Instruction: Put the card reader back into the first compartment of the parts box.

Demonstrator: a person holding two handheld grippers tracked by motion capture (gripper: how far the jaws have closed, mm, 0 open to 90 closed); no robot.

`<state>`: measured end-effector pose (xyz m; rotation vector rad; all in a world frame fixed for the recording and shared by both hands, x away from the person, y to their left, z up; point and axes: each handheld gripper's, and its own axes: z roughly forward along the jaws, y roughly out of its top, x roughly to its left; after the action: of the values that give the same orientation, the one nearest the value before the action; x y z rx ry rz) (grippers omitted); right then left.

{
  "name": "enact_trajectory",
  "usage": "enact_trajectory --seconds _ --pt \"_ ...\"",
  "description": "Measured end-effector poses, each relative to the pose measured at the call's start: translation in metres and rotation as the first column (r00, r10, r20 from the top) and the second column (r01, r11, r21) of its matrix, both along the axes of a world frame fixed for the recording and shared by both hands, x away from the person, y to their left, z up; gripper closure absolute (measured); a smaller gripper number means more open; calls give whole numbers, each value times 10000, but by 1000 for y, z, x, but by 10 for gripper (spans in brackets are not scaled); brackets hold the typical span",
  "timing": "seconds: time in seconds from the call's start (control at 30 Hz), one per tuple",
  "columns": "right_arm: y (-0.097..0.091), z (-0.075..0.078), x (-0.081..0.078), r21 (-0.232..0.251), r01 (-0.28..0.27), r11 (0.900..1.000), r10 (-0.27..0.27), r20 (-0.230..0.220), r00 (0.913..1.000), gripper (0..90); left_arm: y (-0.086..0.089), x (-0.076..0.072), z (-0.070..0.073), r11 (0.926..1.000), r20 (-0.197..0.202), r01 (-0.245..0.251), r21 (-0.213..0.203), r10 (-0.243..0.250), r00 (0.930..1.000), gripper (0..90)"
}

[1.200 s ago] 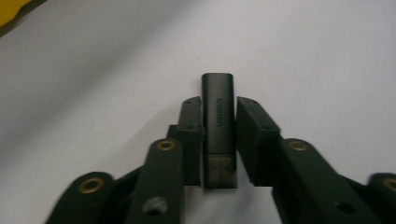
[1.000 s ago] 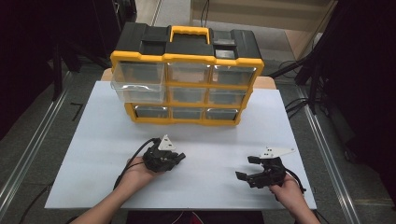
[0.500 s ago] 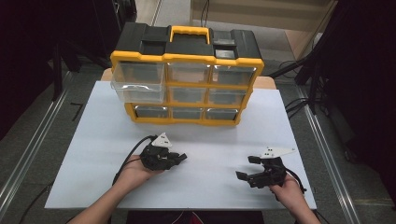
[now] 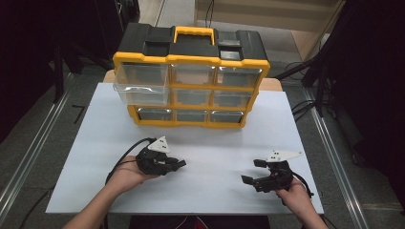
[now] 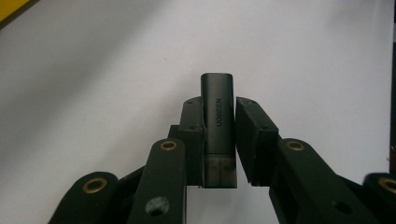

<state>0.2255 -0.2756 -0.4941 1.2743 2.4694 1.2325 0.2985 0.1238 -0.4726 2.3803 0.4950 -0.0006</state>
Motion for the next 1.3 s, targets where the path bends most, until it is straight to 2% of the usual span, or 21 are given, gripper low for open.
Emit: enact_trajectory --seconds 0.33,0.5,0.6,0.73,0.9,1.0,1.2,1.3 --pt "-1 1 0 67 65 10000 -66 61 10000 122 18 6 9 9997 17 217 70 -218 9998 747" --pt "-1 0 1 60 90 9999 -90 16 10000 122 26 8 18 9988 19 483 -67 -483 9988 746" --pt "-1 1 1 47 39 10000 -40 86 10000 122 30 11 20 9980 -176 593 -212 -597 9981 747" --pt "-2 2 0 121 58 9999 -59 123 9999 122 30 12 24 9955 -232 922 -236 -927 9954 747" --pt "-1 2 -1 94 -9 10000 8 132 9999 122 28 12 35 9903 -254 1339 -363 -1349 9905 747" --pt "-2 2 -1 117 6 9999 -7 141 9999 122 25 13 43 9865 -248 1633 -141 -1636 9862 747" --pt "-1 2 0 113 7 9999 -9 150 9999 122 21 12 58 9828 -17 1849 13 -1849 9828 747" --pt "-1 2 0 96 -17 10000 16 143 9999 122 21 13 65 9833 -121 1819 -83 -1820 9832 747"
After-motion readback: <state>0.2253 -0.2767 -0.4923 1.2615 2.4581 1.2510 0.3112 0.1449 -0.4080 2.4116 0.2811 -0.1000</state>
